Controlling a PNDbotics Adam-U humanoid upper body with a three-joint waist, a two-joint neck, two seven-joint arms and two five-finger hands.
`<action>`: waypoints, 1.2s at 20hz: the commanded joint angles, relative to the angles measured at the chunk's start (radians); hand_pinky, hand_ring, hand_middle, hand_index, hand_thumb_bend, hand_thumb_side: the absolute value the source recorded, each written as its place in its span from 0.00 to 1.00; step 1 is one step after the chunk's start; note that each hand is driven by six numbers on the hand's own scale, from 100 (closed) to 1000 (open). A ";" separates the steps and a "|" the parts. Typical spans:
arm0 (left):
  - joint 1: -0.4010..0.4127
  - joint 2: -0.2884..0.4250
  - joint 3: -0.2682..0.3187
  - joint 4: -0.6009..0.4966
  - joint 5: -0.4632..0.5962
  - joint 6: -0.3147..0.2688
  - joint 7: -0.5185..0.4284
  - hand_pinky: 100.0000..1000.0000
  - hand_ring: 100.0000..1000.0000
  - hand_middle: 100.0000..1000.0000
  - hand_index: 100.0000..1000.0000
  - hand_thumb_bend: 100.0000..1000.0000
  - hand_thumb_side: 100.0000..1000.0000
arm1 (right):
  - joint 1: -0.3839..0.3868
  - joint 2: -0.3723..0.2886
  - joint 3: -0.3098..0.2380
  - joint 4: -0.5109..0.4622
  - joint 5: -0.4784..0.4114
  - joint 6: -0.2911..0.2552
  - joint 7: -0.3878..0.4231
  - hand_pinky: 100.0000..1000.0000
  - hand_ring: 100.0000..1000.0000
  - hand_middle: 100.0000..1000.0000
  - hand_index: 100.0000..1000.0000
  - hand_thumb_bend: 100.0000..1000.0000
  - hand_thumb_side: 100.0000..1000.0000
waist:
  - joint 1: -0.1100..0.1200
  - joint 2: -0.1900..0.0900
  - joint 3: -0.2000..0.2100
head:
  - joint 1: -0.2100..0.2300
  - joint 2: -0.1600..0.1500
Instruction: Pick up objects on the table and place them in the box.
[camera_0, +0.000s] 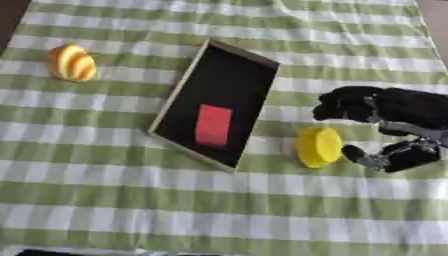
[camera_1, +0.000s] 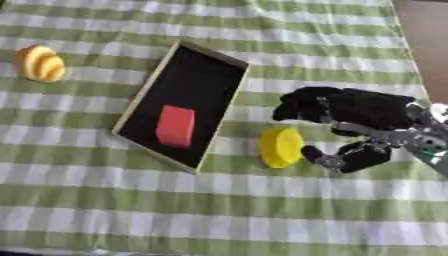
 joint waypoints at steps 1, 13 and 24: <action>-0.012 0.020 0.009 -0.012 0.008 0.002 -0.002 0.77 0.69 0.64 0.77 0.00 0.52 | -0.006 -0.013 -0.004 -0.014 0.011 0.003 0.014 1.00 1.00 0.89 1.00 0.00 0.06 | 0.003 -0.014 0.002 | 0.001 0.003; -0.020 0.016 0.009 -0.009 0.015 0.010 -0.009 0.77 0.68 0.64 0.77 0.00 0.52 | -0.005 -0.006 -0.012 -0.014 0.051 0.046 0.040 1.00 1.00 0.89 1.00 0.00 0.06 | -0.002 -0.002 0.007 | -0.001 -0.002; -0.026 0.010 0.012 -0.009 0.022 0.016 -0.018 0.76 0.68 0.63 0.76 0.00 0.52 | 0.027 0.017 -0.007 -0.014 0.125 0.054 0.071 1.00 1.00 0.82 1.00 0.00 0.16 | -0.006 0.011 0.011 | -0.007 -0.005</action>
